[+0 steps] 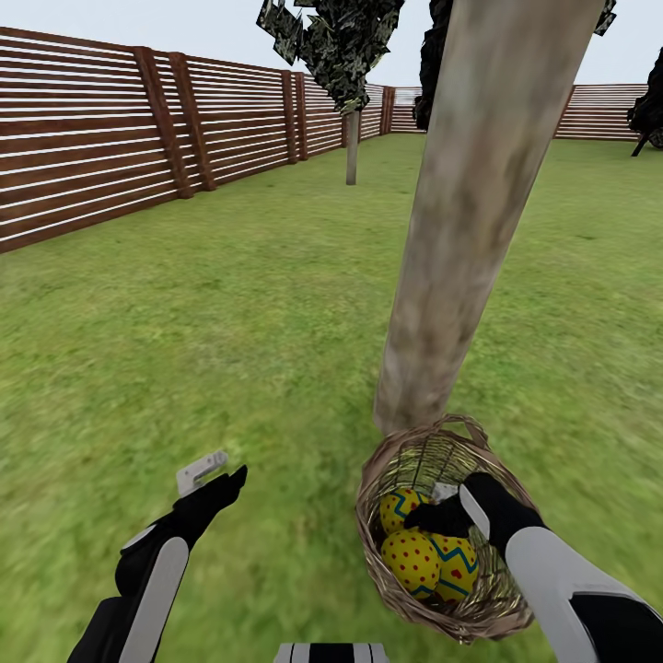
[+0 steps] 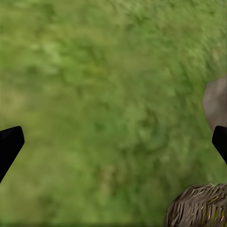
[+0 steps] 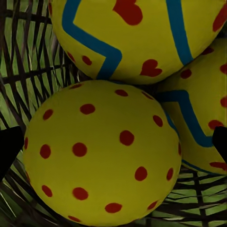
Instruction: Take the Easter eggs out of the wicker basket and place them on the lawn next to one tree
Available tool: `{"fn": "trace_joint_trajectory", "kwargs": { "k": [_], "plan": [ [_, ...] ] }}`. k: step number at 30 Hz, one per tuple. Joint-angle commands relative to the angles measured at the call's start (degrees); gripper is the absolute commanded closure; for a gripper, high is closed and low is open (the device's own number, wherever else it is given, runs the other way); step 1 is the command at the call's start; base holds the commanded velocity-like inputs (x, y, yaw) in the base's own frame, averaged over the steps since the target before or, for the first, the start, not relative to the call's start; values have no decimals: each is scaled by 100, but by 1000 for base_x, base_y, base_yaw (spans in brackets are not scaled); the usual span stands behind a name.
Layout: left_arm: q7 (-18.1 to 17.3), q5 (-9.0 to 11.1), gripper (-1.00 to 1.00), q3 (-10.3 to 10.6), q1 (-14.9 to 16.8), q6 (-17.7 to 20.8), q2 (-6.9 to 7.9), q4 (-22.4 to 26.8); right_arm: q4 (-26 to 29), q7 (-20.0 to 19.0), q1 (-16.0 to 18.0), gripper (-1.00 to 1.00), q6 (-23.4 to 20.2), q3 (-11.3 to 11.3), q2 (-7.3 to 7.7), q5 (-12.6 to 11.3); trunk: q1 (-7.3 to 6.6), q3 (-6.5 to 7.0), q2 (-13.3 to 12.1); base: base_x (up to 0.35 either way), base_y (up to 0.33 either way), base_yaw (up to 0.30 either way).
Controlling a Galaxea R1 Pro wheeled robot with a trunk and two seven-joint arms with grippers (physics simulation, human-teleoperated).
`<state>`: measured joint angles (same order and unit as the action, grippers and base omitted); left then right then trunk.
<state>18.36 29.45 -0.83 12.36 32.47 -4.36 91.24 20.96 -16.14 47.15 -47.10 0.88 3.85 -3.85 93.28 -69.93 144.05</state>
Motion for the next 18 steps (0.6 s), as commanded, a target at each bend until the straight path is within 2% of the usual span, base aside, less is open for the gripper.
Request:
{"fn": "trace_joint_trajectory", "kwargs": {
  "k": [1,5,8,18],
  "plan": [
    [54,60,-100,-38,3,22,-37,42,40,-24,12,-100,-57,42,-33,-71,-1,-5,2,0,0,0],
    [54,59,-100,-62,3,23,-72,68,64,-153,13,-100,-139,96,-162,-121,-1,-5,2,0,0,0],
    [54,60,-100,-50,3,23,-16,86,67,-249,13,-100,-117,120,-116,-213,-1,-5,2,0,0,0],
    [54,61,-100,-49,3,23,-4,90,71,-399,13,-100,-108,123,-95,-221,-1,-5,2,0,0,0]
  ]
}}
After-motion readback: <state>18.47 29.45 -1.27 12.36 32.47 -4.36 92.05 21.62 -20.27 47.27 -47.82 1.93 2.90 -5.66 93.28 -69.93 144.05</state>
